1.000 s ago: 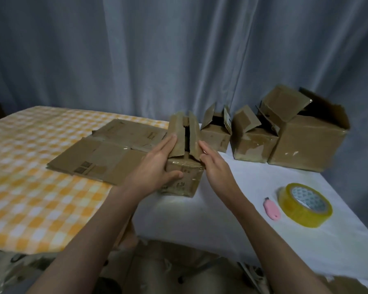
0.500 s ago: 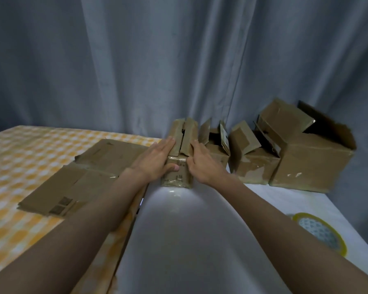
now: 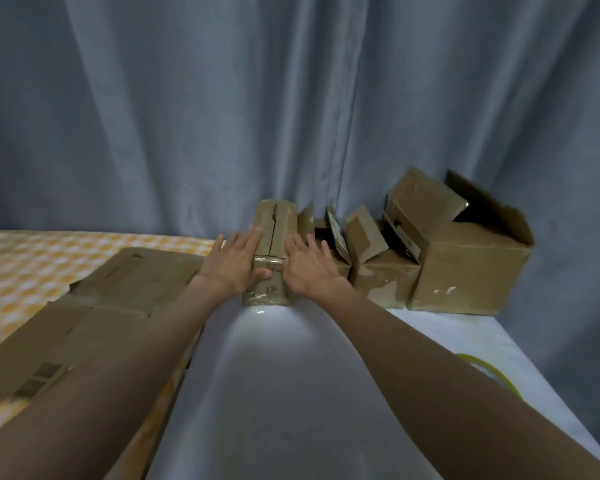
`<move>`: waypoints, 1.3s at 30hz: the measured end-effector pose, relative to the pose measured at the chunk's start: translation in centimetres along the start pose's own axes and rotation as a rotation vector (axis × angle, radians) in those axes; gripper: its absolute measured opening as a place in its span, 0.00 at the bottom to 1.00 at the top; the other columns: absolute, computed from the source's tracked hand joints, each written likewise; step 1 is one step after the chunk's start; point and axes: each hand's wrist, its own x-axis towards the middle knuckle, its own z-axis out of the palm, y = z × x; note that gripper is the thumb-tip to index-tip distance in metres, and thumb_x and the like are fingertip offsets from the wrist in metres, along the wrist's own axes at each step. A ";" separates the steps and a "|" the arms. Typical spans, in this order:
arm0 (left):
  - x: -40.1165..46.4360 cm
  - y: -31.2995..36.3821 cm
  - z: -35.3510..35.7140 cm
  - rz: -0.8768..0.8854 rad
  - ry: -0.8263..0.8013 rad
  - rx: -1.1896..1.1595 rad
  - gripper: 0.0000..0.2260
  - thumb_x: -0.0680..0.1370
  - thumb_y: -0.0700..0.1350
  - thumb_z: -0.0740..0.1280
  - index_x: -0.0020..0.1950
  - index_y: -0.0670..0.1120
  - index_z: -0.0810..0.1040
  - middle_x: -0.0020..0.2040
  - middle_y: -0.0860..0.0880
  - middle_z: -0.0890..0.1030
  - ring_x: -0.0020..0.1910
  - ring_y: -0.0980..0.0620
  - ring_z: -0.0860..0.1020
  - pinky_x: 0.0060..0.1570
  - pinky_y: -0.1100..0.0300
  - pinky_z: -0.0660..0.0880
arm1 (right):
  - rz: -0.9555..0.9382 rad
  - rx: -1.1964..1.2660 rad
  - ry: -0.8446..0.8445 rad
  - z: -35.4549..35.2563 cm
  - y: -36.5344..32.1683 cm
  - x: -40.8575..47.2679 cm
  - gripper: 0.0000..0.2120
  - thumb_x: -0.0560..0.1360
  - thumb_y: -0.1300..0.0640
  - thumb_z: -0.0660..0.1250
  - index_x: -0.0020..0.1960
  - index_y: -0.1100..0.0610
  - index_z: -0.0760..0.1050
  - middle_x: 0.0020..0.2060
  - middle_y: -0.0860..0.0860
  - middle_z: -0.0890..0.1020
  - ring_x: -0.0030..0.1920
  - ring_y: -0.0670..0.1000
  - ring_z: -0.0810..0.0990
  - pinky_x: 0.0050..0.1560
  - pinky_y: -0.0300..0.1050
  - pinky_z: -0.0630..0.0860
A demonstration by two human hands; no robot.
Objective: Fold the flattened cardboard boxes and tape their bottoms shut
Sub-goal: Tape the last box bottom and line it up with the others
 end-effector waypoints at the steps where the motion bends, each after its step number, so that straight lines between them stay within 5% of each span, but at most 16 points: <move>1: -0.2 0.3 -0.4 -0.021 -0.009 -0.012 0.44 0.77 0.64 0.64 0.82 0.46 0.43 0.82 0.49 0.51 0.80 0.48 0.52 0.77 0.49 0.48 | 0.015 0.001 -0.020 -0.6 -0.2 -0.3 0.30 0.83 0.55 0.53 0.81 0.60 0.47 0.80 0.54 0.54 0.80 0.57 0.48 0.79 0.58 0.44; 5: -2.5 -0.3 -2.9 -0.041 0.000 -0.110 0.46 0.75 0.60 0.71 0.81 0.44 0.47 0.81 0.45 0.57 0.77 0.45 0.60 0.75 0.50 0.58 | 0.005 0.048 0.148 -2.1 -0.7 -2.4 0.26 0.79 0.58 0.58 0.76 0.61 0.60 0.74 0.57 0.67 0.77 0.58 0.59 0.77 0.55 0.54; 8: -5.5 -2.7 -4.8 -0.080 0.030 -0.084 0.35 0.79 0.56 0.66 0.80 0.43 0.57 0.78 0.43 0.62 0.75 0.43 0.65 0.72 0.52 0.63 | 0.013 0.095 0.404 -2.6 -1.3 -4.6 0.16 0.76 0.59 0.60 0.64 0.59 0.72 0.60 0.58 0.78 0.63 0.60 0.74 0.64 0.53 0.69; 12: -10.0 -8.0 -5.9 -0.195 -0.017 -0.064 0.25 0.82 0.55 0.62 0.74 0.42 0.68 0.75 0.41 0.69 0.72 0.41 0.69 0.69 0.52 0.67 | 0.004 0.225 0.438 -1.3 -3.5 -6.8 0.11 0.78 0.58 0.60 0.59 0.58 0.75 0.54 0.58 0.81 0.56 0.60 0.78 0.56 0.53 0.73; 16: -14.3 -12.6 -5.2 -0.280 -0.099 -0.114 0.21 0.84 0.52 0.59 0.71 0.40 0.73 0.74 0.42 0.71 0.71 0.42 0.70 0.67 0.56 0.65 | -0.039 0.382 0.255 1.5 -7.2 -6.8 0.13 0.80 0.57 0.56 0.50 0.59 0.79 0.45 0.58 0.83 0.46 0.60 0.81 0.48 0.54 0.80; 20: -17.7 -15.1 -3.8 -0.309 -0.121 -0.123 0.19 0.83 0.56 0.59 0.65 0.45 0.76 0.66 0.43 0.78 0.63 0.42 0.75 0.62 0.52 0.71 | -0.019 0.511 0.001 5.0 -11.4 -6.3 0.12 0.78 0.60 0.59 0.51 0.59 0.81 0.50 0.58 0.84 0.53 0.59 0.81 0.55 0.52 0.79; 23: -19.4 -15.1 -2.4 -0.328 -0.184 -0.211 0.21 0.83 0.56 0.58 0.71 0.46 0.73 0.69 0.44 0.75 0.65 0.44 0.73 0.62 0.54 0.68 | 0.048 0.549 -0.141 7.3 -14.3 -6.0 0.13 0.78 0.64 0.58 0.56 0.62 0.79 0.56 0.60 0.81 0.57 0.61 0.78 0.55 0.47 0.76; 26: -19.5 -14.4 -1.0 -0.390 -0.250 -0.282 0.32 0.79 0.66 0.59 0.78 0.48 0.64 0.77 0.45 0.64 0.73 0.42 0.66 0.70 0.52 0.62 | 0.189 0.668 -0.153 8.7 -15.4 -5.5 0.11 0.78 0.66 0.58 0.55 0.63 0.78 0.57 0.60 0.80 0.58 0.60 0.78 0.55 0.47 0.75; 29: -18.4 -12.5 -0.9 -0.476 -0.250 -0.275 0.51 0.63 0.82 0.56 0.74 0.47 0.67 0.74 0.42 0.65 0.72 0.40 0.65 0.71 0.44 0.64 | 0.353 0.992 -0.120 9.1 -14.9 -4.9 0.10 0.78 0.67 0.60 0.51 0.60 0.78 0.53 0.59 0.81 0.53 0.58 0.79 0.57 0.51 0.78; 31: -17.4 -10.6 -0.8 -0.478 -0.251 -0.188 0.56 0.59 0.84 0.58 0.74 0.44 0.65 0.73 0.40 0.65 0.71 0.39 0.65 0.70 0.43 0.64 | 0.392 1.275 -0.147 9.1 -14.4 -5.1 0.10 0.78 0.71 0.58 0.50 0.62 0.77 0.42 0.60 0.80 0.40 0.55 0.79 0.42 0.47 0.81; 33: -16.5 -8.8 -0.5 -0.462 -0.276 -0.121 0.54 0.62 0.78 0.65 0.76 0.43 0.59 0.74 0.38 0.63 0.72 0.37 0.63 0.70 0.43 0.62 | 0.360 1.461 -0.194 8.6 -13.9 -5.5 0.14 0.78 0.74 0.55 0.56 0.65 0.76 0.39 0.59 0.78 0.36 0.54 0.77 0.34 0.42 0.78; 35: -15.8 -8.1 -0.3 -0.457 -0.269 -0.111 0.47 0.67 0.70 0.71 0.75 0.43 0.59 0.72 0.37 0.65 0.70 0.36 0.65 0.68 0.45 0.65 | 0.326 1.501 -0.228 8.3 -13.6 -5.7 0.17 0.78 0.75 0.54 0.60 0.65 0.75 0.45 0.61 0.81 0.44 0.58 0.83 0.44 0.45 0.82; 37: -15.6 -8.5 -0.9 -0.442 -0.246 -0.148 0.41 0.69 0.68 0.71 0.71 0.44 0.65 0.67 0.41 0.71 0.65 0.39 0.71 0.63 0.49 0.69 | 0.322 1.507 -0.250 8.1 -13.6 -5.7 0.18 0.78 0.75 0.53 0.61 0.63 0.72 0.48 0.61 0.81 0.47 0.58 0.84 0.47 0.48 0.83; 39: -15.8 -9.5 -1.9 -0.424 -0.248 -0.221 0.34 0.68 0.71 0.69 0.63 0.47 0.72 0.55 0.46 0.76 0.55 0.45 0.75 0.53 0.53 0.73 | 0.346 1.501 -0.264 8.3 -14.1 -5.6 0.15 0.79 0.72 0.52 0.62 0.61 0.69 0.43 0.57 0.79 0.38 0.52 0.82 0.41 0.45 0.81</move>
